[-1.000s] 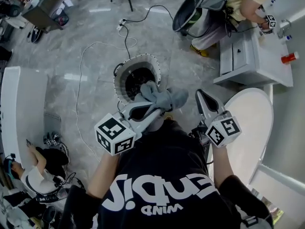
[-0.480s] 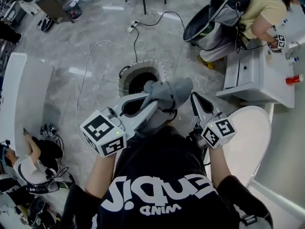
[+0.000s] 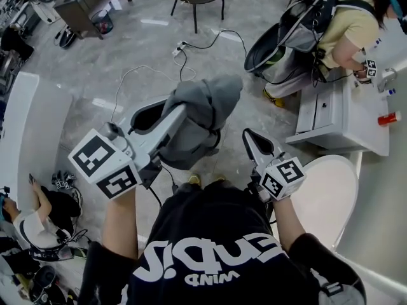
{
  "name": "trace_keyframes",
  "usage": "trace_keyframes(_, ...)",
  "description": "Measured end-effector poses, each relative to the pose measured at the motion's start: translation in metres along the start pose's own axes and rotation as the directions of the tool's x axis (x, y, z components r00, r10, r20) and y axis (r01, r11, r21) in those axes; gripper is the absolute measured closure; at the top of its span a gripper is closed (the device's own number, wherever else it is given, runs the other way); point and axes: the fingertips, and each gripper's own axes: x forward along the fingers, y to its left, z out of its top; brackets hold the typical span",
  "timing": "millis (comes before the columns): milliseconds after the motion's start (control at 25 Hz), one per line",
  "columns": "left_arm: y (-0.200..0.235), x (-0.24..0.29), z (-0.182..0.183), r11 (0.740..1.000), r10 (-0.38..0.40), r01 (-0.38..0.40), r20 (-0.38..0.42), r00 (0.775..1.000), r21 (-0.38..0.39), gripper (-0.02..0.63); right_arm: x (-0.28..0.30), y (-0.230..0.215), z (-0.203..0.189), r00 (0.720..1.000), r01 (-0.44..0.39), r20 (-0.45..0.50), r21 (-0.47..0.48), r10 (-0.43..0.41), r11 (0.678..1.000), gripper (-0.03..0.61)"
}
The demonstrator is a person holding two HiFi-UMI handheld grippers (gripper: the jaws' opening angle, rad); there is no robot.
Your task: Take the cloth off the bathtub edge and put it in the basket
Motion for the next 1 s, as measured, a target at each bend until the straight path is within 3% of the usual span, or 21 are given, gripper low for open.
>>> trace_keyframes(240,0.025,-0.004,0.027,0.997,0.066,-0.067,0.019,0.998,0.048,0.568,0.013,0.005,0.008,1.000,-0.026,0.003,-0.002,0.026,1.000,0.569)
trace_keyframes(520,0.047,-0.005,0.020,0.993,0.114,-0.114,0.003,0.994,0.039,0.568,0.022,0.005,0.007,0.999,-0.035,0.005,0.004,0.035,0.999,0.569)
trace_keyframes(760,0.069,0.005,-0.022,0.987,0.158,-0.157,-0.061,0.986,0.026,0.568,0.037,0.004,0.005,0.999,-0.038,-0.008,0.006,0.038,0.999,0.569)
trace_keyframes(1000,0.084,0.027,-0.095,0.983,0.175,-0.180,-0.127,0.976,-0.029,0.568,0.049,-0.014,-0.010,0.999,-0.023,-0.038,0.060,0.025,0.998,0.569)
